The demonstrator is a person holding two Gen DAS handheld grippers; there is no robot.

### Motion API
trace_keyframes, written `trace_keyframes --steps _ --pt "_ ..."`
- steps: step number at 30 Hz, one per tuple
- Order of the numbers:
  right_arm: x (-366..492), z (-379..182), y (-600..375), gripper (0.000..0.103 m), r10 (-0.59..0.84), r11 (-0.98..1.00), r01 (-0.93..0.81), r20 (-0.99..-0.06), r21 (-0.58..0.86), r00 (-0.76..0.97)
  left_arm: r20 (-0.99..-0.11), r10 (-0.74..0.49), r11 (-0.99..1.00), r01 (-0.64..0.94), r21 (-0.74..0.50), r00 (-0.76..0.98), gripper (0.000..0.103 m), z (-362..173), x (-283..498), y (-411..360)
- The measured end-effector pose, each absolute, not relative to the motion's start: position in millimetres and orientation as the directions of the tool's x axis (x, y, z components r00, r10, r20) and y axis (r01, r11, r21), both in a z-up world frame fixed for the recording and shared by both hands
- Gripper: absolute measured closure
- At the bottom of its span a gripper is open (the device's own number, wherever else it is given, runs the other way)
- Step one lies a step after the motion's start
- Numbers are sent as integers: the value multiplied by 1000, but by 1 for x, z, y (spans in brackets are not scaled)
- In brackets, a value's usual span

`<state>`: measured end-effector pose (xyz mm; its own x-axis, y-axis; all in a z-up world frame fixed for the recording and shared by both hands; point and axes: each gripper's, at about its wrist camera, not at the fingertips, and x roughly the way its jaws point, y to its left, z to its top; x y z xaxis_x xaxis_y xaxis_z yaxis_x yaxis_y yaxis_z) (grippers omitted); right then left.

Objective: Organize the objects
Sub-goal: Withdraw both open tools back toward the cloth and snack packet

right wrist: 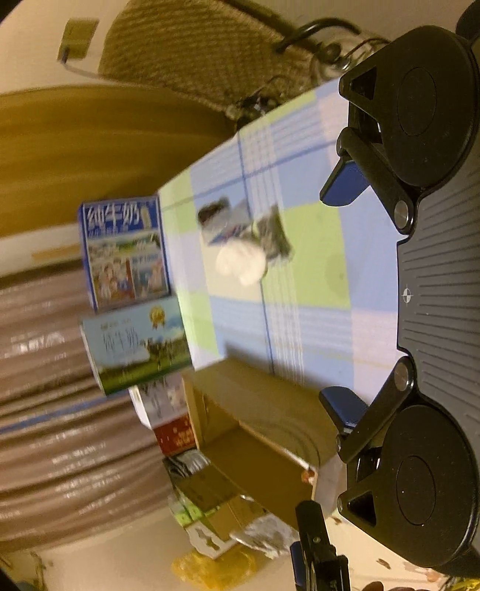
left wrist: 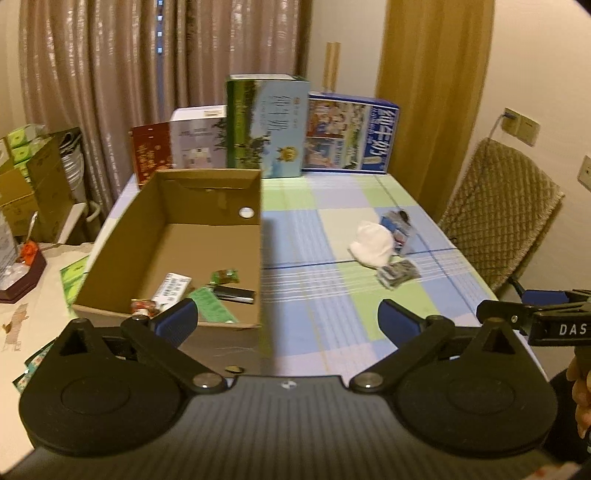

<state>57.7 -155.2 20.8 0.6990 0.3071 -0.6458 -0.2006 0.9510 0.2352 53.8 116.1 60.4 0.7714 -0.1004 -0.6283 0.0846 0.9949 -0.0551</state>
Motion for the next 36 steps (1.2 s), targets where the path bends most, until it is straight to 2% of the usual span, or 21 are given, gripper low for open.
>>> trace_keyframes --steps 15,36 --pt "52 13 -201 2 254 960 -103 -660 259 708 -649 -166 983 174 -52 742 1 48 66 68" --pt "63 -2 -212 2 240 960 -64 -685 272 688 -668 -184 977 207 -45 721 1 38 83 50"
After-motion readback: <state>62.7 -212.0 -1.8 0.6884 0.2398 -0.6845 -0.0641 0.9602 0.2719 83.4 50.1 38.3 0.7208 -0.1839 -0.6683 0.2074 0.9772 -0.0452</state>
